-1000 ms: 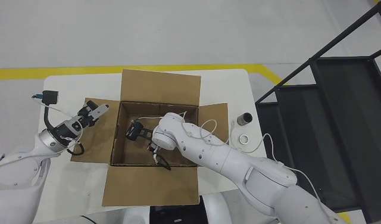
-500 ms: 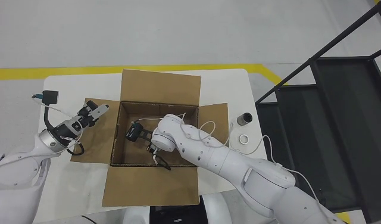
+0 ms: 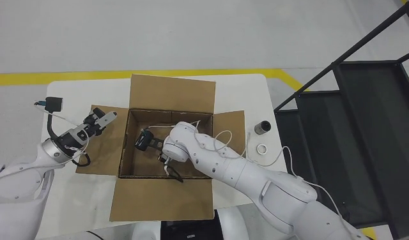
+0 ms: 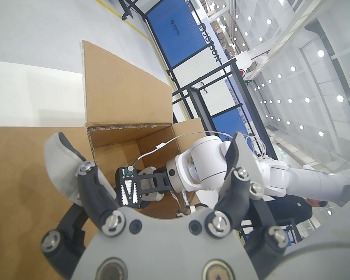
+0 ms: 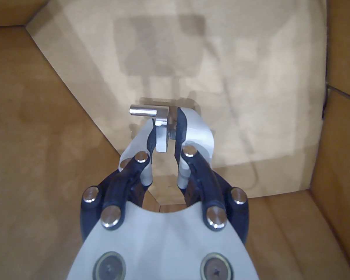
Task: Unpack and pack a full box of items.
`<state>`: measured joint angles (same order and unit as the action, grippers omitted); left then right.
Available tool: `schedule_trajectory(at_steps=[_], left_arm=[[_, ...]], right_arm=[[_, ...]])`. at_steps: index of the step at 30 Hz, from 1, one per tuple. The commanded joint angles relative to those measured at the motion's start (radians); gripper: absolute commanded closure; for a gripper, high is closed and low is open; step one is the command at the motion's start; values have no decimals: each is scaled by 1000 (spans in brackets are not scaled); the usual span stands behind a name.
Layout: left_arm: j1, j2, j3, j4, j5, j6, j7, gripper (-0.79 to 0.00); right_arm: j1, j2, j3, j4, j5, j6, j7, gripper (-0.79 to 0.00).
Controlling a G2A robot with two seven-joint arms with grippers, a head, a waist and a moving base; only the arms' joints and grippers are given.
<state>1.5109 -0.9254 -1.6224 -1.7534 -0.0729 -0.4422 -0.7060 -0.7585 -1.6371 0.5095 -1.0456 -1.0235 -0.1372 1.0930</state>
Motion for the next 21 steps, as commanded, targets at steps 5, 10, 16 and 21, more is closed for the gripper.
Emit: schedule_trajectory(at_steps=[5, 10, 16, 21], left_arm=[[0, 0, 0, 0, 0, 0, 0, -785], [0, 0, 0, 0, 0, 0, 0, -785], [0, 0, 0, 0, 0, 0, 0, -785], [0, 0, 0, 0, 0, 0, 0, -785]], right_arm=[[-25, 33, 71, -112, -16, 5, 38, 0], [-110, 94, 206, -334, -47, -5, 104, 0], [-298, 173, 465, -669, 76, -144, 162, 0], [-456, 220, 679, -865, 243, -276, 161, 0]])
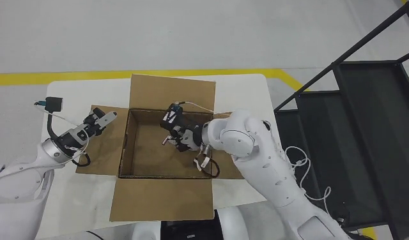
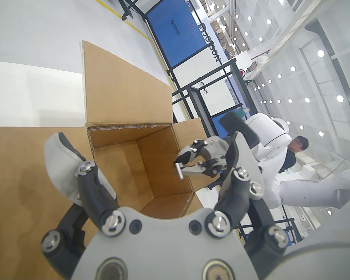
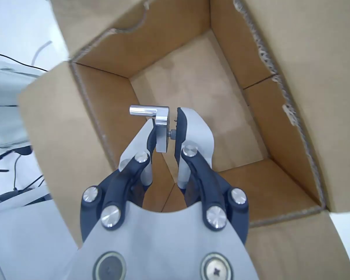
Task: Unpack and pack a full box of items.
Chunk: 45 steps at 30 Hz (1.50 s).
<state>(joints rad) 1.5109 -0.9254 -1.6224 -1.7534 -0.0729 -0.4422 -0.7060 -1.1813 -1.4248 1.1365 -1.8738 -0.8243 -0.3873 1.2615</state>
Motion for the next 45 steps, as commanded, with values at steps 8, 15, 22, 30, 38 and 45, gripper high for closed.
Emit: schedule_trajectory(at_steps=[8, 15, 22, 30, 38, 45], left_arm=[[0, 0, 0, 0, 0, 0, 0, -785], [0, 0, 0, 0, 0, 0, 0, -785], [0, 0, 0, 0, 0, 0, 0, -785], [0, 0, 0, 0, 0, 0, 0, -785], [0, 0, 0, 0, 0, 0, 0, -785], [0, 0, 0, 0, 0, 0, 0, -785]], right_arm=[[-127, 31, 161, -99, 180, -106, -50, 0], [-127, 31, 161, -99, 180, -106, -50, 0], [-127, 31, 161, -99, 180, -106, -50, 0], [-127, 31, 161, -99, 180, -106, -50, 0], [-127, 31, 161, -99, 180, -106, -50, 0], [-134, 46, 237, -143, 301, -67, -91, 0]])
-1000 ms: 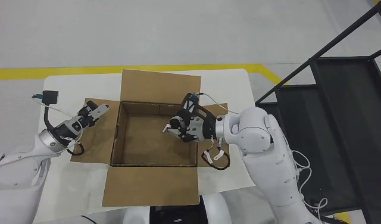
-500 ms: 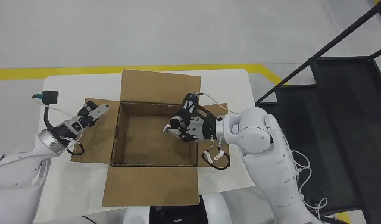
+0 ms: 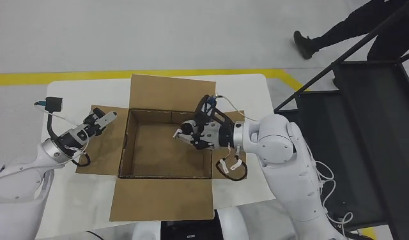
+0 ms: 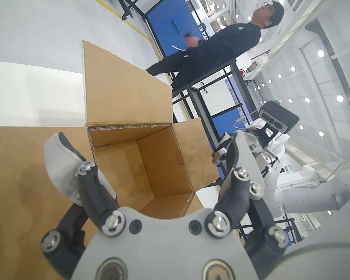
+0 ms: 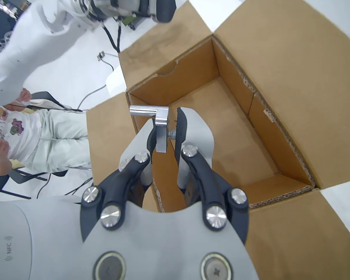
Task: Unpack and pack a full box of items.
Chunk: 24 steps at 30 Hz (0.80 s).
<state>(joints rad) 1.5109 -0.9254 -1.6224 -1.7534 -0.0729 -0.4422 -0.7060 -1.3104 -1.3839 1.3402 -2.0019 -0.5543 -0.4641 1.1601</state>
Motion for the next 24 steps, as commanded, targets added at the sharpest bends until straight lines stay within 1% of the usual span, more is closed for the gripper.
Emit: schedule_trajectory(at_steps=[1, 2, 3, 4, 6, 7, 9, 12, 15, 19, 24], left_arm=[[0, 0, 0, 0, 0, 0, 0, -785], [0, 0, 0, 0, 0, 0, 0, -785], [0, 0, 0, 0, 0, 0, 0, -785], [0, 0, 0, 0, 0, 0, 0, -785], [0, 0, 0, 0, 0, 0, 0, -785], [0, 0, 0, 0, 0, 0, 0, -785], [0, 0, 0, 0, 0, 0, 0, -785], [0, 0, 0, 0, 0, 0, 0, -785], [0, 0, 0, 0, 0, 0, 0, -785], [0, 0, 0, 0, 0, 0, 0, -785], [0, 0, 0, 0, 0, 0, 0, -785]], right_arm=[[-12, 9, 56, -28, 54, 14, 18, 0], [-25, 15, 97, -48, 98, 19, 31, 0], [-46, 24, 165, -75, 139, 22, 58, 0], [-59, 29, 200, -87, 160, 22, 73, 0], [-113, 47, 332, -121, 209, 25, 127, 0], [-131, 51, 368, -128, 226, 24, 140, 0], [-196, 65, 493, -138, 271, 21, 173, 0], [-284, 79, 613, -137, 305, 7, 202, 0], [-369, 93, 680, -128, 292, 15, 211, 0], [-436, 107, 737, -89, 274, 15, 211, 0], [-492, 119, 752, -47, 176, 48, 211, 0]])
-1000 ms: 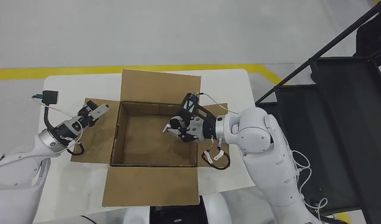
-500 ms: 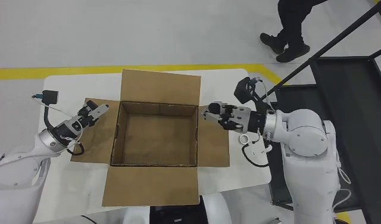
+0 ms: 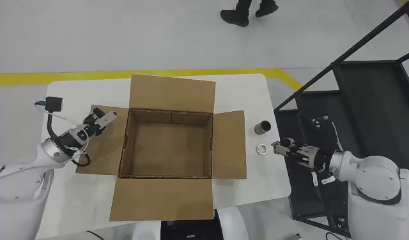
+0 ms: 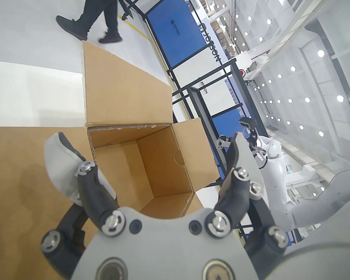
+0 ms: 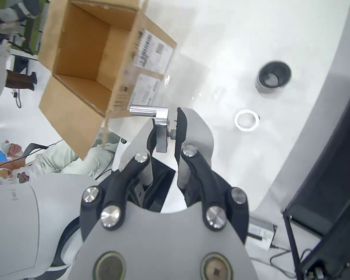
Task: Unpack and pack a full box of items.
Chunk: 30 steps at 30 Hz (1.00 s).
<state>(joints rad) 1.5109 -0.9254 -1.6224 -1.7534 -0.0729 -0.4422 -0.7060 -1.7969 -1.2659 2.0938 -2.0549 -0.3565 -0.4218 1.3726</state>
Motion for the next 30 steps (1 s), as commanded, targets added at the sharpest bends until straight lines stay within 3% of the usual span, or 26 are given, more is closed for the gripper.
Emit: schedule_trajectory(at_steps=[1, 11, 23, 30], left_arm=[[0, 0, 0, 0, 0, 0, 0, -785], [0, 0, 0, 0, 0, 0, 0, -785], [0, 0, 0, 0, 0, 0, 0, -785], [0, 0, 0, 0, 0, 0, 0, -785]], right_arm=[[-14, 4, -8, 13, -69, 18, 3, 0], [12, 23, -180, 190, -450, 89, -48, 0], [113, 25, -411, 376, -686, 155, -219, 0], [132, 27, -458, 421, -746, 200, -279, 0]])
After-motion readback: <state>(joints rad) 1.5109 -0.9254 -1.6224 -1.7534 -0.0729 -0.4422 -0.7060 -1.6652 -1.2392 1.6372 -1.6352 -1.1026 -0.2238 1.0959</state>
